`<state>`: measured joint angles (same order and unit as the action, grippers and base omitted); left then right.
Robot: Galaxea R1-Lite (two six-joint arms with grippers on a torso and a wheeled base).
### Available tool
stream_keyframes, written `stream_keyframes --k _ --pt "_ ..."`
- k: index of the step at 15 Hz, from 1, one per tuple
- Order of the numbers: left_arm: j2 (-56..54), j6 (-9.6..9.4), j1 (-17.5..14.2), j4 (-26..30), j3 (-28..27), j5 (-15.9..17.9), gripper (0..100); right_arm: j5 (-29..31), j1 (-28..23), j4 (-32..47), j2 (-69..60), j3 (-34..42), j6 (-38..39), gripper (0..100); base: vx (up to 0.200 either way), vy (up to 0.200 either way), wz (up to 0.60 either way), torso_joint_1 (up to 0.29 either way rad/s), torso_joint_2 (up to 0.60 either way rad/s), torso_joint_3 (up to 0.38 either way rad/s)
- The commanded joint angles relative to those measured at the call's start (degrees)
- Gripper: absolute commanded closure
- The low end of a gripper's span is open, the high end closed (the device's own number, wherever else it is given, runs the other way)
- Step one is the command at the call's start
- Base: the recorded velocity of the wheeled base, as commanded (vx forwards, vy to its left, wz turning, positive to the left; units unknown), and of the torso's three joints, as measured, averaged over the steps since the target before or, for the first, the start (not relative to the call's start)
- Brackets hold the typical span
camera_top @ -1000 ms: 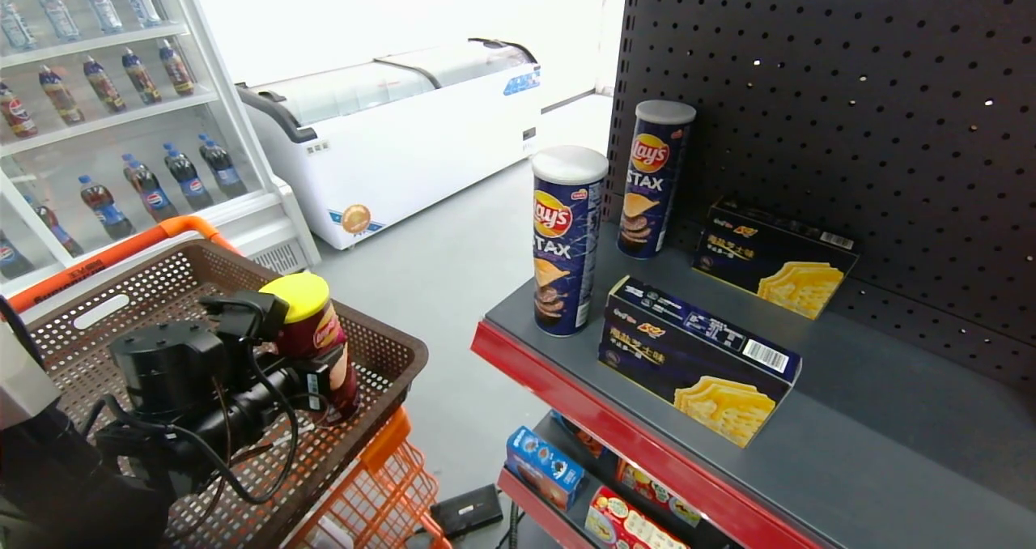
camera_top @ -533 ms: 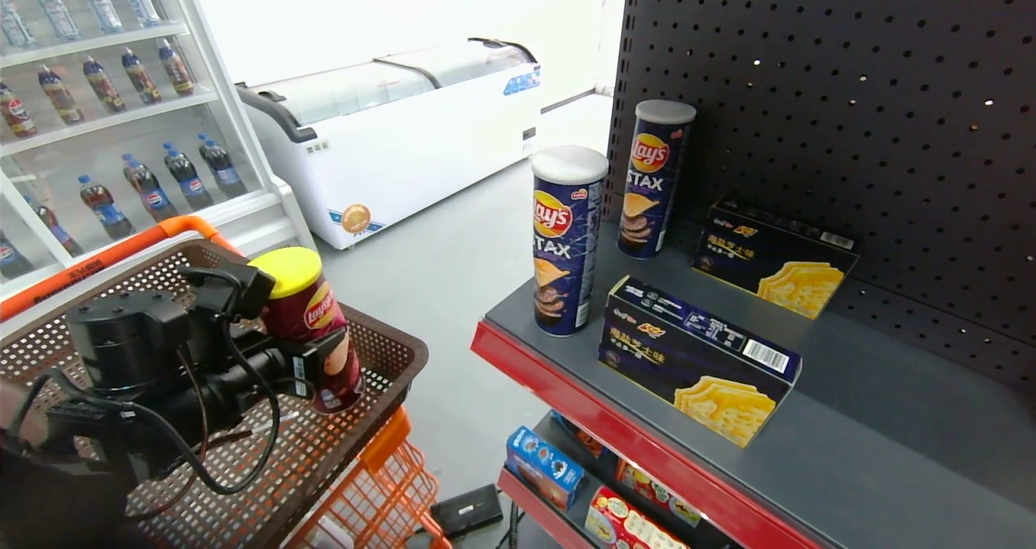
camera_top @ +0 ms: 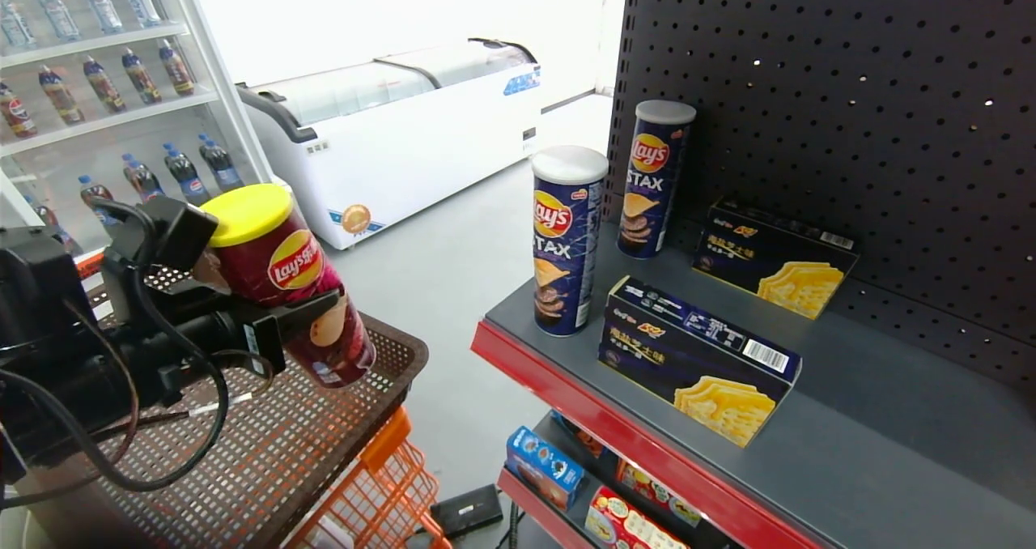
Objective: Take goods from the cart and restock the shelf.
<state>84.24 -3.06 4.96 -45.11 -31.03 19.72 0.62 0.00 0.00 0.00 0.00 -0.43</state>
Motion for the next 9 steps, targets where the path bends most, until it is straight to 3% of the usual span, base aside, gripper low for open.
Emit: stream_keyframes --k 1,4,6,9 --pt "-5.8 0.34 2.3 0.7 0.1 0.1 100 0.0 0.0 0.0 0.0 0.0 0.0 0 0.000 0.000 0.00 0.000 0.00 0.000" --pt "-8.7 0.34 5.9 2.1 0.1 0.0 100 0.0 0.0 0.0 0.0 0.0 0.0 0 0.000 0.000 0.00 0.000 0.00 0.000" --pt "-9.6 -0.02 6.0 3.9 1.0 -0.4 100 0.0 0.0 0.0 0.0 0.0 0.0 0 0.000 0.000 0.00 0.000 0.00 0.000" --pt "-12.8 1.13 8.7 3.7 3.8 1.3 100 0.0 0.0 0.0 0.0 0.0 0.0 0 0.000 0.000 0.00 0.000 0.00 0.000"
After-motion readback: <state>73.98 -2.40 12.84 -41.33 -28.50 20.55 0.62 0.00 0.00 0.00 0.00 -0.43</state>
